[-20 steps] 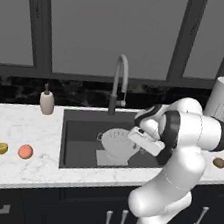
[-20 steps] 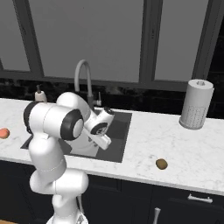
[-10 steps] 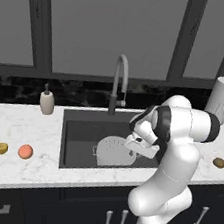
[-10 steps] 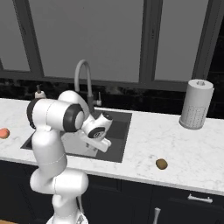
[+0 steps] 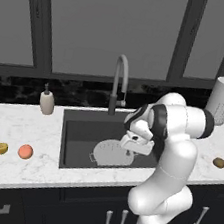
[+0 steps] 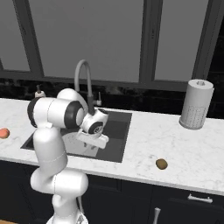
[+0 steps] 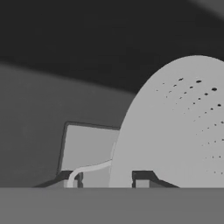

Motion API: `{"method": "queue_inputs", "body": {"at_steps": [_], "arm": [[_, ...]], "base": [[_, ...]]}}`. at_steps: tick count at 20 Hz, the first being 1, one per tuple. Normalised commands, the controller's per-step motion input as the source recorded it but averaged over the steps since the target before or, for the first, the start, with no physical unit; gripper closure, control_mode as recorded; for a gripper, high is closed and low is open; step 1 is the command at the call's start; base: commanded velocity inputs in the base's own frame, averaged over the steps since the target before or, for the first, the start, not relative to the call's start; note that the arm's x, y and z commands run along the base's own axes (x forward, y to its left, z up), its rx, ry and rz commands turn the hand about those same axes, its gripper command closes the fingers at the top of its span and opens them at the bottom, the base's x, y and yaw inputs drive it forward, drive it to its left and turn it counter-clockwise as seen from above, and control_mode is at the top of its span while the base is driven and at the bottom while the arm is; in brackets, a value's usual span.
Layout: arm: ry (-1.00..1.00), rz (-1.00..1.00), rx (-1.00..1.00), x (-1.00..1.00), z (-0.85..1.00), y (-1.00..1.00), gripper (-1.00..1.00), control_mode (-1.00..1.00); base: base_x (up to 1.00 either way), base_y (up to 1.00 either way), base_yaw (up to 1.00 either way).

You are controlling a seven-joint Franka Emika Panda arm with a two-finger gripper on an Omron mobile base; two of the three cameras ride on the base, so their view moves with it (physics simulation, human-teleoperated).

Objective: Put the colander in the sink, put the kiwi, peach, kiwi in the colander, and turn on the sink faucet and pour water over the colander.

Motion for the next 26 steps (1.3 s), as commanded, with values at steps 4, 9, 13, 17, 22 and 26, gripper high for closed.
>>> {"method": "queue_inputs", "body": {"at_steps": [4,9,13,17,22,26], "arm": [[0.0,0.16,0.0,0.0,-0.21,-0.08,1.0,-1.0],[-0.02,0.08,0.0,0.0,-0.28,-0.32,1.0,-1.0],[-0.05,0.04,0.0,0.0,-0.33,-0.27,1.0,-1.0],[-0.02,0.0,0.01,0.07,-0.36,-0.01,1.0,-1.0],[0.0,0.0,0.09,0.24,-0.43,0.0,1.0,-1.0],[-0.03,0.0,0.11,0.37,-0.36,0.0,1.0,-1.0]], "base": [[0.0,0.0,0.0],[0.0,0.0,0.0],[0.0,0.0,0.0],[0.0,0.0,0.0],[0.0,0.0,0.0],[0.0,0.0,0.0]]}}
